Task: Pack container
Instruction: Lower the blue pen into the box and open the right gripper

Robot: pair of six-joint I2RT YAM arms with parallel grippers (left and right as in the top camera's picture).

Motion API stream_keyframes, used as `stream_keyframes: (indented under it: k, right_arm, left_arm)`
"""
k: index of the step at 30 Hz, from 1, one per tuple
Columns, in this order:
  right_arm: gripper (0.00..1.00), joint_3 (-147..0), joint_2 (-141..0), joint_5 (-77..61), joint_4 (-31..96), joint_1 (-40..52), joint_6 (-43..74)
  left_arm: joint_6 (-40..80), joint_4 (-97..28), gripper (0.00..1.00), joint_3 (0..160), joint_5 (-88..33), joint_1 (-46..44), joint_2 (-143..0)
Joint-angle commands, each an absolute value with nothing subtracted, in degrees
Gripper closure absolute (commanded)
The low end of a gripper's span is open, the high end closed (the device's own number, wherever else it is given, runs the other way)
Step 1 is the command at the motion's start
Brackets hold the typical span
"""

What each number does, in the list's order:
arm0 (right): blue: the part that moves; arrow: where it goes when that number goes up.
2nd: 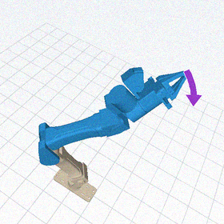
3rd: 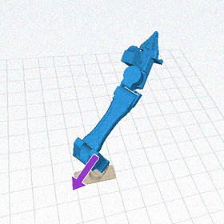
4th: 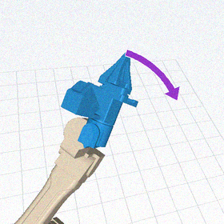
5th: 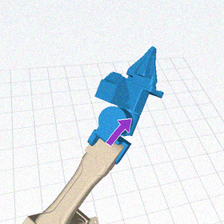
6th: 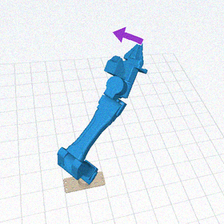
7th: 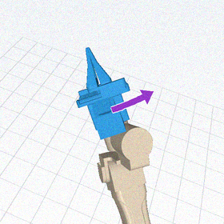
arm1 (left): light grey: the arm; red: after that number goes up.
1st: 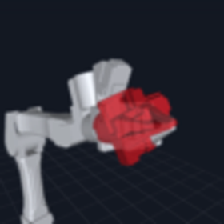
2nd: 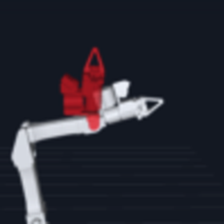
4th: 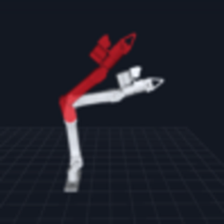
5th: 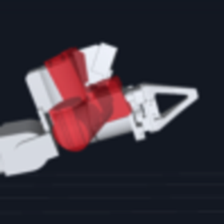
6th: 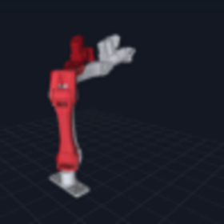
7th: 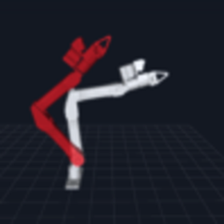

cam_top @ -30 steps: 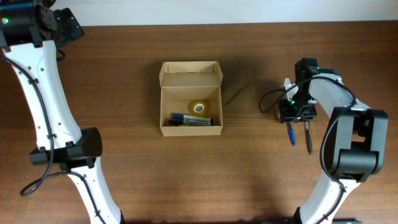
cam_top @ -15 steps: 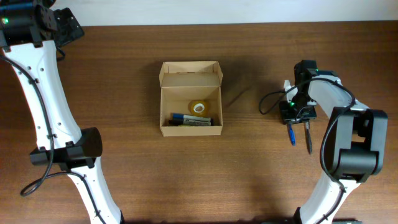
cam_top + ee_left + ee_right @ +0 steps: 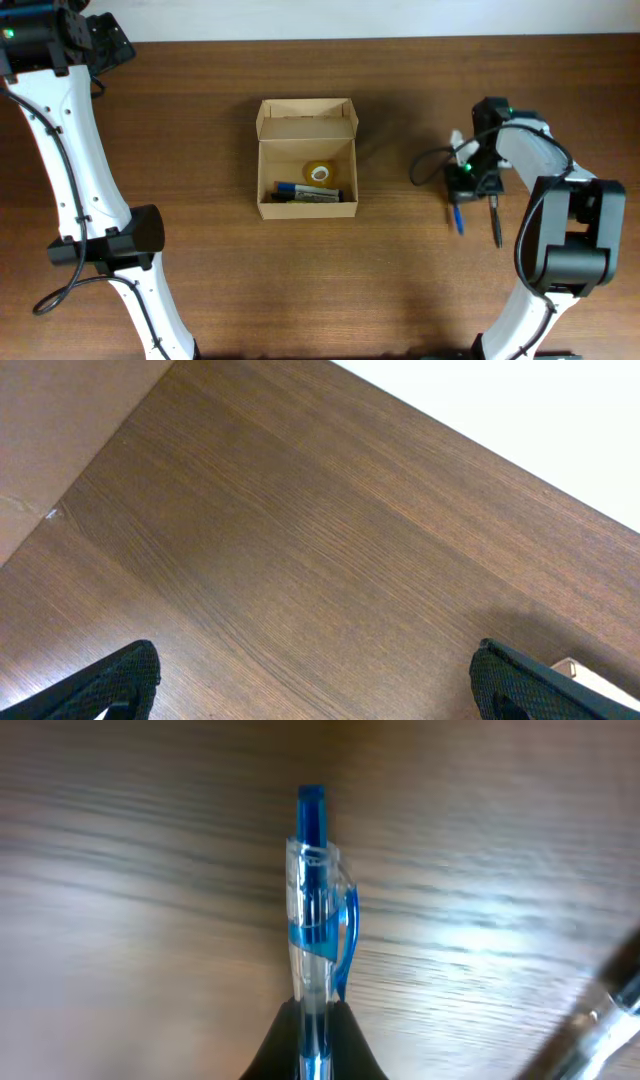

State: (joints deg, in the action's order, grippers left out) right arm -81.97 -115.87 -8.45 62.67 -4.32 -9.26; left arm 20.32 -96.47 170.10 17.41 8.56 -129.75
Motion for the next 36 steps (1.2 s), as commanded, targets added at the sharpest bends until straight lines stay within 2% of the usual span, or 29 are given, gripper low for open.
stream_keyframes:
  k: [1,5,9,15,22,30,36]
  right_arm:
    - [0.96,-96.2,-110.6,-18.1,67.5,1.3,-12.2]
    - [0.96,-111.7,-108.2,-17.9,74.7,9.8,-16.9]
    - [0.96,-125.1,-108.0,-13.7,79.3,23.2,-26.9]
    - [0.96,-124.8,-111.4,-4.3,78.9,40.2,-43.7]
    - [0.96,-122.6,-120.8,-4.4,78.6,41.3,-49.3]
    - [0.96,-122.6,-132.6,-4.7,75.4,38.8,-49.3]
    - [0.96,-122.5,-139.4,-10.1,74.6,38.1,-49.0]
  left_arm:
    - [19.6,-96.5,0.00,170.6,17.8,8.8,-128.0]
    - [19.6,-96.5,0.00,170.6,17.8,8.8,-128.0]
    - [19.6,-96.5,0.00,170.6,17.8,8.8,-128.0]
    - [19.6,-96.5,0.00,170.6,17.8,8.8,-128.0]
    - [19.6,-96.5,0.00,170.6,17.8,8.8,-128.0]
    - [19.6,-96.5,0.00,170.6,17.8,8.8,-128.0]
    - [19.6,-96.5,0.00,170.6,17.8,8.8,-128.0]
